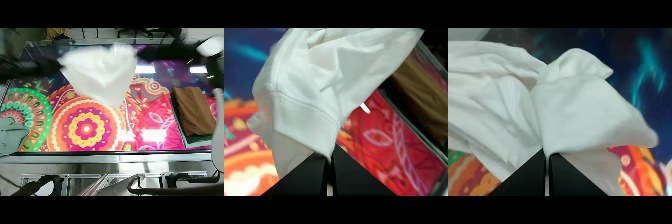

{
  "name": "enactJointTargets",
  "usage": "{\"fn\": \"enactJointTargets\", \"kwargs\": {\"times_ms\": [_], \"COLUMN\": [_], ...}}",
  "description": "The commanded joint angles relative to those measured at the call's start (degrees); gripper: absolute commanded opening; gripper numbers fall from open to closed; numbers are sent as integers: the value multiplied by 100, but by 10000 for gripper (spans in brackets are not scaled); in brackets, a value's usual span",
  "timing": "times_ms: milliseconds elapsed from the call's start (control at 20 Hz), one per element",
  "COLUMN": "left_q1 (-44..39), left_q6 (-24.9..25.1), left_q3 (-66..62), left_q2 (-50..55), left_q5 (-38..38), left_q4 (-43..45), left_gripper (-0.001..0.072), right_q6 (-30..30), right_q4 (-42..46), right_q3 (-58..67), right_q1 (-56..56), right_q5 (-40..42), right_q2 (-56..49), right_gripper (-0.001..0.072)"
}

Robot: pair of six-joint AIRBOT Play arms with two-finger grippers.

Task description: Fold the shirts.

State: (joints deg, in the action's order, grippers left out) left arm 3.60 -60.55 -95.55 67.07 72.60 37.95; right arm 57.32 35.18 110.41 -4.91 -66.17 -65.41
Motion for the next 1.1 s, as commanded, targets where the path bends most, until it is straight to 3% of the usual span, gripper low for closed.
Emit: {"fn": "enactJointTargets", "kwargs": {"times_ms": [0,200,500,650,900,1050], "left_q1": [15,15,15,13,15,20], "left_q6": [-647,-750,-734,-627,-186,-98], "left_q3": [-2109,-2277,-131,796,1950,1880], "left_q2": [-743,-1694,-2251,-1589,385,1742], "left_q5": [70,-153,-702,-752,-1189,-1521], "left_q4": [1255,2116,2249,2201,2256,2251], "left_gripper": [11,11,11,11,11,13], "right_q6": [-122,-614,-745,-741,-789,-782], "right_q4": [369,752,772,763,557,514], "right_q3": [1298,1281,793,-76,-1080,-1078], "right_q1": [101,101,101,83,-92,-275], "right_q5": [-68,341,444,372,498,1161], "right_q2": [752,1591,1215,424,-1438,-2529], "right_gripper": [18,19,19,19,19,22]}}
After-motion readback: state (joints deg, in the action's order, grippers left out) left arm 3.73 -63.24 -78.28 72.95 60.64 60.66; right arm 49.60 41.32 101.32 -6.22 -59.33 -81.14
